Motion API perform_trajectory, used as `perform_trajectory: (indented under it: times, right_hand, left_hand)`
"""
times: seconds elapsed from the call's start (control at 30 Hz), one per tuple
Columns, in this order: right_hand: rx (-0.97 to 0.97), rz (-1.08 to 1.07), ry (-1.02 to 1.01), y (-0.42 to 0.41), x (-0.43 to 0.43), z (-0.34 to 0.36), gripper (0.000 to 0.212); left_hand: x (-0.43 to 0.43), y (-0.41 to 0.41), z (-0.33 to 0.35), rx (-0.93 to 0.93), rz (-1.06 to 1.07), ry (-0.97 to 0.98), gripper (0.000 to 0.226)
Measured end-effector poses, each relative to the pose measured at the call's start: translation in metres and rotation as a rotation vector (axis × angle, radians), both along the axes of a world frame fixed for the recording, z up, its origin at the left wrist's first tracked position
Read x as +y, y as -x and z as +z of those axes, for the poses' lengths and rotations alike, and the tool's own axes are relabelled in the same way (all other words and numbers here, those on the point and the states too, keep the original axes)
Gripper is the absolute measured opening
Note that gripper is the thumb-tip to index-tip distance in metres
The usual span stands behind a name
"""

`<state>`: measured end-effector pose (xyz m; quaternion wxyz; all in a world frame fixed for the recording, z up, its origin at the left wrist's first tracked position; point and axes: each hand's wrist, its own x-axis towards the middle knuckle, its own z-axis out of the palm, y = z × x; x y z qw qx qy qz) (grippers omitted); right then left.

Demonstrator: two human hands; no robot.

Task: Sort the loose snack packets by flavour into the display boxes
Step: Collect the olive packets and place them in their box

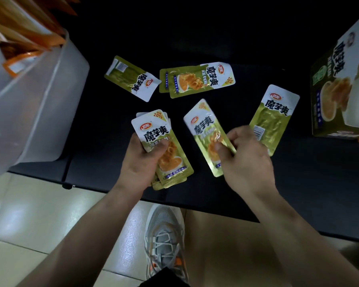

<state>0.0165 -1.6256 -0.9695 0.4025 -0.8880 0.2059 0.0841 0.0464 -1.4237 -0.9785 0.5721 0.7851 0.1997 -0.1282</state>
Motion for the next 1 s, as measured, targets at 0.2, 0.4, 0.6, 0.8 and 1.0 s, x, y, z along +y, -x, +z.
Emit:
perform_trajectory:
  times: [0.2, 0.4, 0.6, 0.8, 1.0]
  right_hand:
    - [-0.105, -0.246, -0.520, 0.012, 0.005, 0.001, 0.016]
    - [-0.115, -0.028, -0.347, 0.016, -0.011, 0.002, 0.003]
    - [-0.074, 0.127, 0.515, 0.009, -0.066, -0.021, 0.051]
    - [-0.218, 0.198, 0.408, 0.027, -0.068, -0.026, 0.041]
    - [0.098, -0.006, 0.308, 0.019, -0.061, -0.015, 0.079]
  left_hand:
    - [-0.029, 0.004, 0.006, 0.040, -0.053, 0.200, 0.032]
    - [-0.051, 0.003, 0.006, -0.040, -0.269, 0.145, 0.037]
    - [-0.047, -0.001, 0.004, -0.002, -0.211, 0.144, 0.035]
    - [-0.040, -0.001, -0.001, 0.023, -0.140, 0.136, 0.036]
    - [-0.036, 0.000, -0.003, 0.029, -0.123, 0.126, 0.039]
